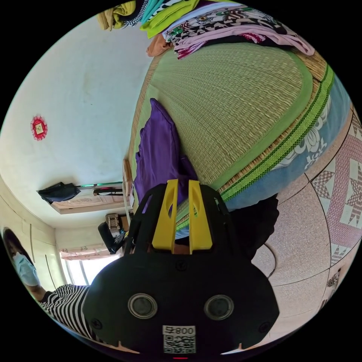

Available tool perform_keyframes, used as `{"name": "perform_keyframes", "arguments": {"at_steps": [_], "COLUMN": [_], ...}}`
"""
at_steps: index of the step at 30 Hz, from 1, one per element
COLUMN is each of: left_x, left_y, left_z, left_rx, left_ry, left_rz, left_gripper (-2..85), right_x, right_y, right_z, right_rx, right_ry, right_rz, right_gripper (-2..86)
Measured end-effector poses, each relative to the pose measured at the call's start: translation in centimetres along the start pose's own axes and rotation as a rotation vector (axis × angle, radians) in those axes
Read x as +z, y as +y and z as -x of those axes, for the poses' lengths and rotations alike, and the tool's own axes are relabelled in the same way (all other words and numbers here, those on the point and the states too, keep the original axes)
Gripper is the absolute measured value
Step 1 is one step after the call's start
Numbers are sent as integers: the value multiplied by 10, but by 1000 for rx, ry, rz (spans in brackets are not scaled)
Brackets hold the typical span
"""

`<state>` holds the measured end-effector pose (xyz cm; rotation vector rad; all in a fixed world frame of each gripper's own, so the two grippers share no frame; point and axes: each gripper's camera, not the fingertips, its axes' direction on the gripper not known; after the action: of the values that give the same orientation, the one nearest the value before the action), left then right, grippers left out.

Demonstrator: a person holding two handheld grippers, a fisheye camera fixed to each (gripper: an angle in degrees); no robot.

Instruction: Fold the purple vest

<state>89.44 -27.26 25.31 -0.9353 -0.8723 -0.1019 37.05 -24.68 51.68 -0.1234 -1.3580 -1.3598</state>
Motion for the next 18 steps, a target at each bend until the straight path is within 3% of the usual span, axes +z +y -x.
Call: {"name": "perform_keyframes", "arguments": {"at_steps": [9,18], "left_x": [-3,-6], "left_y": [60,222], "left_z": [54,200], "left_rx": [-171,-910], "left_ry": [22,294], "left_rz": [-58,-348], "left_gripper": [2,23], "right_x": [-3,-4], "right_y": [1,-1], "right_z": [-32,-46], "right_rx": [29,36], "right_ry": [-28,-21], "right_rz": [-8,-6], "right_gripper": [18,10]}}
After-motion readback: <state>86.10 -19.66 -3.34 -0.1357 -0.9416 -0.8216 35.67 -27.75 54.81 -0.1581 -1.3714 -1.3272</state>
